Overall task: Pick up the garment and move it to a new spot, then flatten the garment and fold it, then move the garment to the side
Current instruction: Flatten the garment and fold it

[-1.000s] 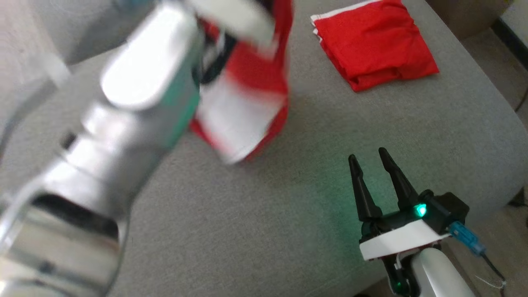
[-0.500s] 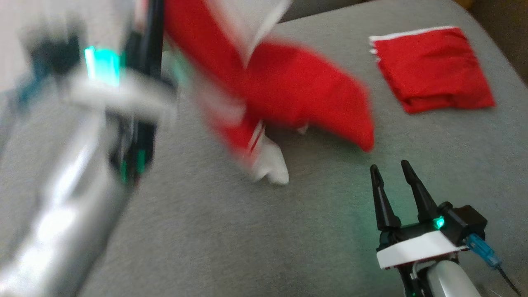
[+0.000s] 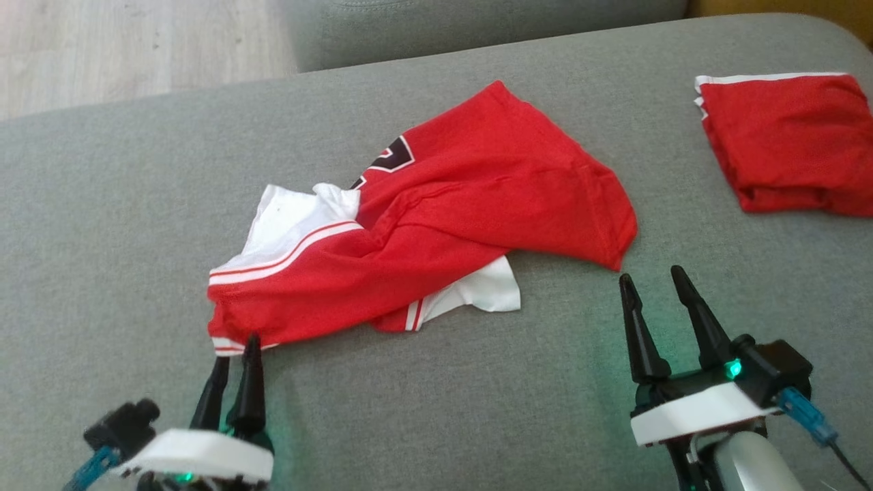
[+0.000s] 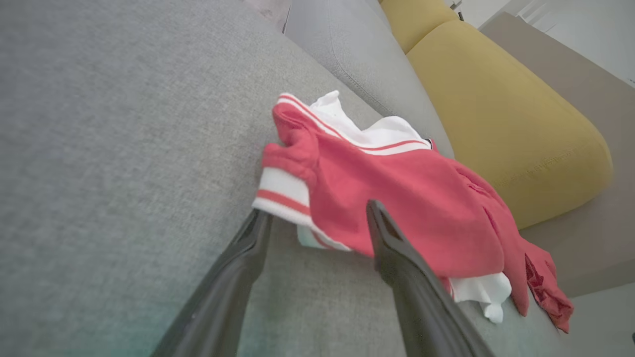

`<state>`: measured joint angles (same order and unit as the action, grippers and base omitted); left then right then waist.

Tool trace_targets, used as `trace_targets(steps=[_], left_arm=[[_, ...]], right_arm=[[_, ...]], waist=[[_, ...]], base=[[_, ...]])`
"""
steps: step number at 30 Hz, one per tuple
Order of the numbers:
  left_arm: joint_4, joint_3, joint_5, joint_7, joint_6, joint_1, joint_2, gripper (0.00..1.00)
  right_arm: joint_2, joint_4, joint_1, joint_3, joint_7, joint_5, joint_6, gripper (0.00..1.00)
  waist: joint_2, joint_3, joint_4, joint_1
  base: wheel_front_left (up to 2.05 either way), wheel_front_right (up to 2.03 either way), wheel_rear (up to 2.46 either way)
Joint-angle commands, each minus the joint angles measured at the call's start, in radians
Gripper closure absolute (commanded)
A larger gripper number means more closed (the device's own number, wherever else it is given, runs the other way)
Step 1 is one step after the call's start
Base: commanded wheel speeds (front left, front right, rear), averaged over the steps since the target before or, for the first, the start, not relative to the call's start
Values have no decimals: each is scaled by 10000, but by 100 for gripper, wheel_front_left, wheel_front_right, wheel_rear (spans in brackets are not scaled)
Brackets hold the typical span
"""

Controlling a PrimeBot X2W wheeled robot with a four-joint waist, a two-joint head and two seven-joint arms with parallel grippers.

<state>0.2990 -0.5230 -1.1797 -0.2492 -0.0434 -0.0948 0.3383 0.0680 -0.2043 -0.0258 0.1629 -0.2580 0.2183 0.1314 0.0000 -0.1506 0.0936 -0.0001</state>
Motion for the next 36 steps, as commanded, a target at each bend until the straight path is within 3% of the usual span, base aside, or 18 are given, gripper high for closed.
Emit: trace_targets(steps=[1, 5, 10, 13, 16, 19, 26, 30, 36], left_arm=[[-393, 453, 147, -114, 55, -71, 337, 0], [-1366, 379, 726, 29, 101, 365, 1345, 0], [-3587, 1005, 1166, 682, 468, 36, 3136, 0], [-4834, 1232, 1515, 1624, 747, -742, 4169, 0], [-5201, 1045, 2152, 2897, 884, -1965, 4980, 0], [-4833, 527, 2751, 4227, 755, -3451, 5208, 0], [-2691, -815, 3905, 6733, 93, -6233, 4885, 0], [-1006, -1223, 4078, 7298, -174, -6753, 4650, 0], [218, -1436, 4305, 7020, -321, -6858, 4495, 0]], right_arm=[[131, 302, 26, 215, -38, -40, -7, 0], [182, 353, -1, 264, -38, -28, -7, 0], [223, 399, -185, 337, -38, -13, -7, 0], [218, 417, -317, 371, -38, -13, -7, 0], [205, 423, -546, 508, -38, -16, -7, 0], [184, 436, -858, 628, -38, 5, -7, 0], [75, 459, -1411, 787, -38, 54, -7, 0], [-24, 403, -1542, 905, -38, 102, -7, 0], [-86, 411, -1683, 894, -38, 129, -7, 0]], waist=[[0, -22, -43, 1], [0, -179, -41, 1], [0, -475, 24, 1], [0, -718, 87, 1], [0, -1094, 236, 1], [0, -1566, 430, 1], [0, -2364, 904, 1], [0, -2577, 1180, 1], [0, -2764, 1330, 1]], base=[[0, 0, 0], [0, 0, 0], [0, 0, 0], [0, 0, 0], [0, 0, 0], [0, 0, 0], [0, 0, 0], [0, 0, 0], [0, 0, 0]])
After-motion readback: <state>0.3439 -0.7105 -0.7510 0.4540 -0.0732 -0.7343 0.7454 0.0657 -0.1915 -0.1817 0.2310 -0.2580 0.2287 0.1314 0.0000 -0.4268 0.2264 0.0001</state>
